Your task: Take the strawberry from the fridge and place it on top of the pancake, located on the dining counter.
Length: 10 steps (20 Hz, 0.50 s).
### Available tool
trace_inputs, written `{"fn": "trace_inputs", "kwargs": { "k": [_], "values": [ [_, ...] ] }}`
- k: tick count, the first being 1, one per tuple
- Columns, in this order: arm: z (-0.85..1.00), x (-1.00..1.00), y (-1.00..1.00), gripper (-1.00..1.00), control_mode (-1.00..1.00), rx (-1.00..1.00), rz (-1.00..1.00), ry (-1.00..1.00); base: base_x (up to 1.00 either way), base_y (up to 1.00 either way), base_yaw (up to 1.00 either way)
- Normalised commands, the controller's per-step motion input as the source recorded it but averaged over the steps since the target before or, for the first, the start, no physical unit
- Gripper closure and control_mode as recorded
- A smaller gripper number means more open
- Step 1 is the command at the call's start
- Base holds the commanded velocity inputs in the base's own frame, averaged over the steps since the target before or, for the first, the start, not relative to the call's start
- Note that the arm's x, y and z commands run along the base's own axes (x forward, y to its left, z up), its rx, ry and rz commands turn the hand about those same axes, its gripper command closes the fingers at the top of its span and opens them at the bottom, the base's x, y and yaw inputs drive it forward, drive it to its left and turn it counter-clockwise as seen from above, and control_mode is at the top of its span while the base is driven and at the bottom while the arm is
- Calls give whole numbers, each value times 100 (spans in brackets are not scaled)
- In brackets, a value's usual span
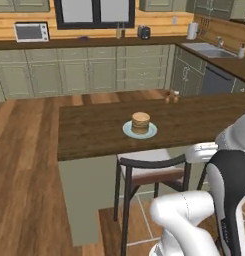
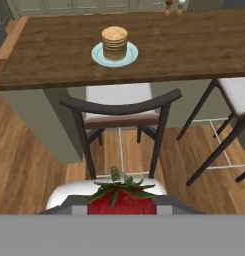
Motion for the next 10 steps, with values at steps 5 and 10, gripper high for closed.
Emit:
{"fn": "trace_inputs", "kwargs": {
  "k": [5, 10],
  "values": [
    [0, 0, 0, 100, 100, 0, 0, 0, 29, 75, -25],
    [0, 0, 0, 100, 100, 0, 0, 0, 50, 13, 1]
  ]
}}
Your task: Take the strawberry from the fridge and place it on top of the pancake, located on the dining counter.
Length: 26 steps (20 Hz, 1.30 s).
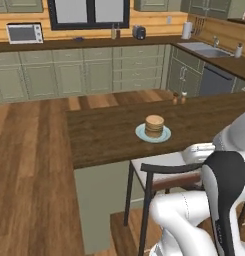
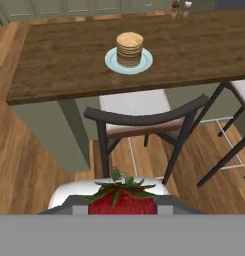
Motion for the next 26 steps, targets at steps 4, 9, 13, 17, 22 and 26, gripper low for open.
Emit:
{"fn": "trace_inputs", "kwargs": {
  "k": [4, 9, 13, 17, 22, 26],
  "values": [
    [0, 0, 0, 100, 100, 0, 0, 0, 51, -25, 7],
    [0, 0, 0, 100, 100, 0, 0, 0, 27, -49, 1],
    [0, 0, 0, 100, 100, 0, 0, 0, 0, -58, -1],
    [0, 0, 0, 100, 100, 0, 0, 0, -1, -35, -7],
    [0, 0, 0, 100, 100, 0, 0, 0, 20, -10, -9],
    [0, 0, 0, 100, 100, 0, 0, 0, 81, 0, -5]
  ]
}}
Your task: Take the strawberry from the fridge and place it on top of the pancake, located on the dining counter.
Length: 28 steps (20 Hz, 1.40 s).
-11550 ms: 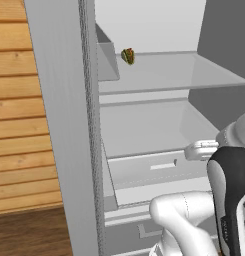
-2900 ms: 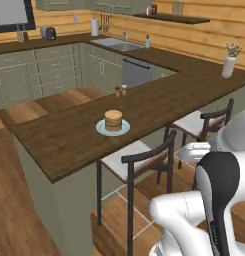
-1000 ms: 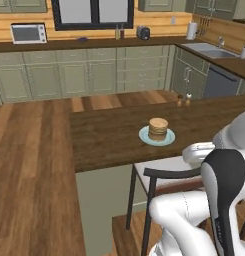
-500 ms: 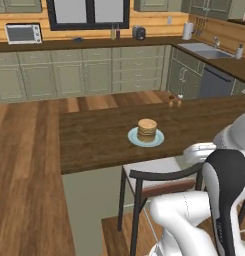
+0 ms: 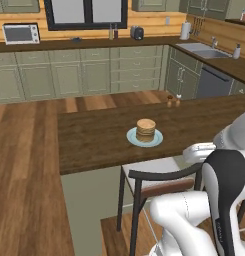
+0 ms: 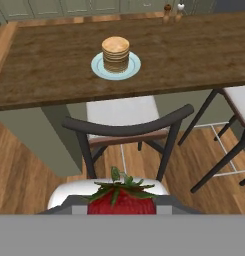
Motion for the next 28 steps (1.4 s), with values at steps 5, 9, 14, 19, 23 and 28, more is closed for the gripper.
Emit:
{"fn": "trace_inputs", "kwargs": {
  "k": [5, 9, 14, 19, 23, 28],
  "values": [
    [0, 0, 0, 100, 100, 0, 0, 0, 58, 0, 0],
    [0, 0, 0, 100, 100, 0, 0, 0, 16, 0, 0],
    [0, 30, 0, 100, -100, 0, 0, 0, 18, 0, 0],
    [15, 97, -1, 100, -100, 0, 0, 4, 0, 0, 0],
    [9, 100, 0, 100, -100, 0, 0, 17, 0, 0, 0],
    [0, 100, 4, 100, -100, 0, -1, 1, 0, 0, 0]
  ]
}}
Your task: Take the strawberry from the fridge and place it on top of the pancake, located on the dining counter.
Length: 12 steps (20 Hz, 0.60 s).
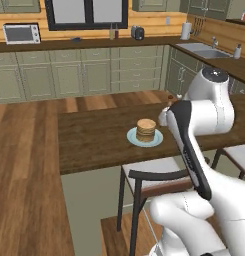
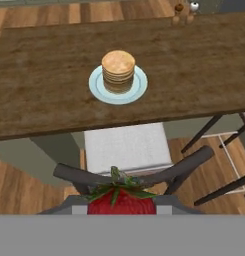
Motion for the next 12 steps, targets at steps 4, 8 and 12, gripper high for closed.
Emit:
{"fn": "trace_inputs", "kwargs": {
  "k": [4, 8, 12],
  "values": [
    [-3, 100, 0, 100, -100, 0, 0, 0, 0, 0, 0],
    [-16, 100, 0, 100, -100, 0, 0, -2, 0, 0, 0],
    [-15, 100, -15, 100, -100, 3, 0, 0, 0, 0, 0]
  ]
}}
